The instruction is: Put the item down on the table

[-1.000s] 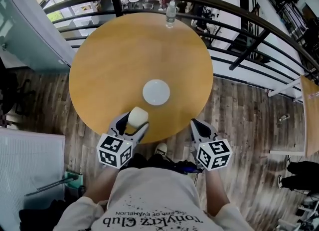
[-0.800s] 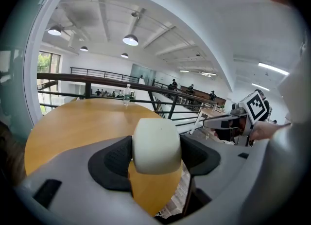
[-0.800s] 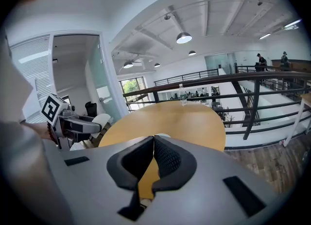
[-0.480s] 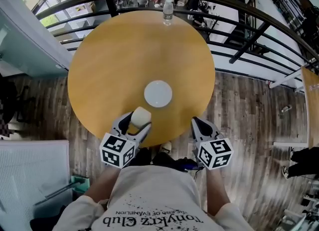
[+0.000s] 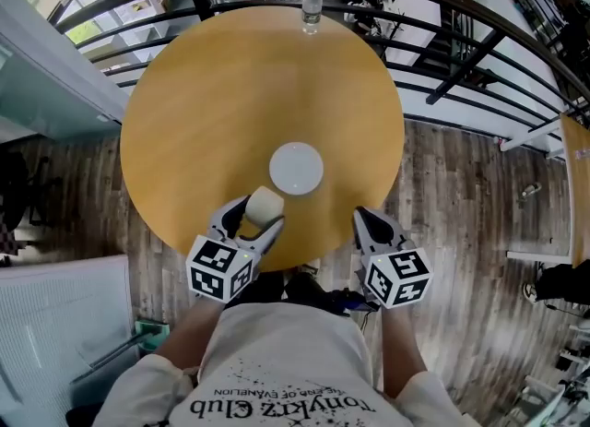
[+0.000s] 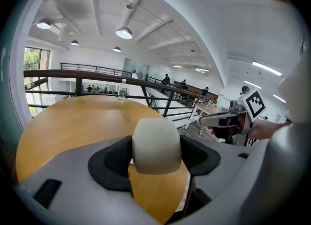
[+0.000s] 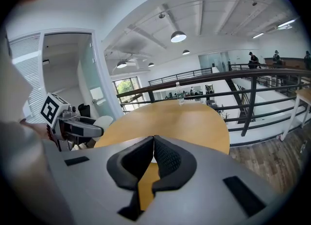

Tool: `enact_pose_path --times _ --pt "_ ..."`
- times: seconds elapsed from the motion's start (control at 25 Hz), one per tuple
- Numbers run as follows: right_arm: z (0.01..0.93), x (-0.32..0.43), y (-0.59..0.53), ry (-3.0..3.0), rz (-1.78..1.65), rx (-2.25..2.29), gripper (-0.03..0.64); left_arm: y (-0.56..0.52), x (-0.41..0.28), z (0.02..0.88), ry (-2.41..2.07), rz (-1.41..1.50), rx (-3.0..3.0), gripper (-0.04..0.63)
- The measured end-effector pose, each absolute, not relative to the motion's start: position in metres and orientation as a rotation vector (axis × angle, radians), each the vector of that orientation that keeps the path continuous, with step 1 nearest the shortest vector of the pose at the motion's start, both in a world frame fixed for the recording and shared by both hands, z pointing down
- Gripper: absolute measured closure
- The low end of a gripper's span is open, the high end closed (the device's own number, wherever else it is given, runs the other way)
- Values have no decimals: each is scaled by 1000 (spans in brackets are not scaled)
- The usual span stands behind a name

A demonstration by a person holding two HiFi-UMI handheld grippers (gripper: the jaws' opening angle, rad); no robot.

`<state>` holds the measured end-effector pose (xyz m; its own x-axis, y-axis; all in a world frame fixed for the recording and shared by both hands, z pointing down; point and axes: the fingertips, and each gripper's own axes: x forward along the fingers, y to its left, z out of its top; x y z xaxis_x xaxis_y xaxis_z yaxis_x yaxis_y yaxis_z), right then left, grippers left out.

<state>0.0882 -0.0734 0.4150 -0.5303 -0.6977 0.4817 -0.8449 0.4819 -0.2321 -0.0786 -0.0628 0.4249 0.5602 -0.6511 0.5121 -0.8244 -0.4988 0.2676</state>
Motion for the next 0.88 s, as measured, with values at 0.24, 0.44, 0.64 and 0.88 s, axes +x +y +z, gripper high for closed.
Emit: enact_pose_path --times 0.24,0.44,0.64,0.88 --pt "426 80 -92 -2384 643 1286 592 -85 -81 440 -1156 510 2308 276" --pt "437 75 -107 -2373 649 1284 592 -103 -78 455 -1125 537 2309 276" --pt "451 72 -120 -2368 668 1268 592 -121 -75 472 -1108 572 2305 276" --pt "465 69 -126 -2352 684 1247 592 -136 -73 494 -1084 620 2298 278"
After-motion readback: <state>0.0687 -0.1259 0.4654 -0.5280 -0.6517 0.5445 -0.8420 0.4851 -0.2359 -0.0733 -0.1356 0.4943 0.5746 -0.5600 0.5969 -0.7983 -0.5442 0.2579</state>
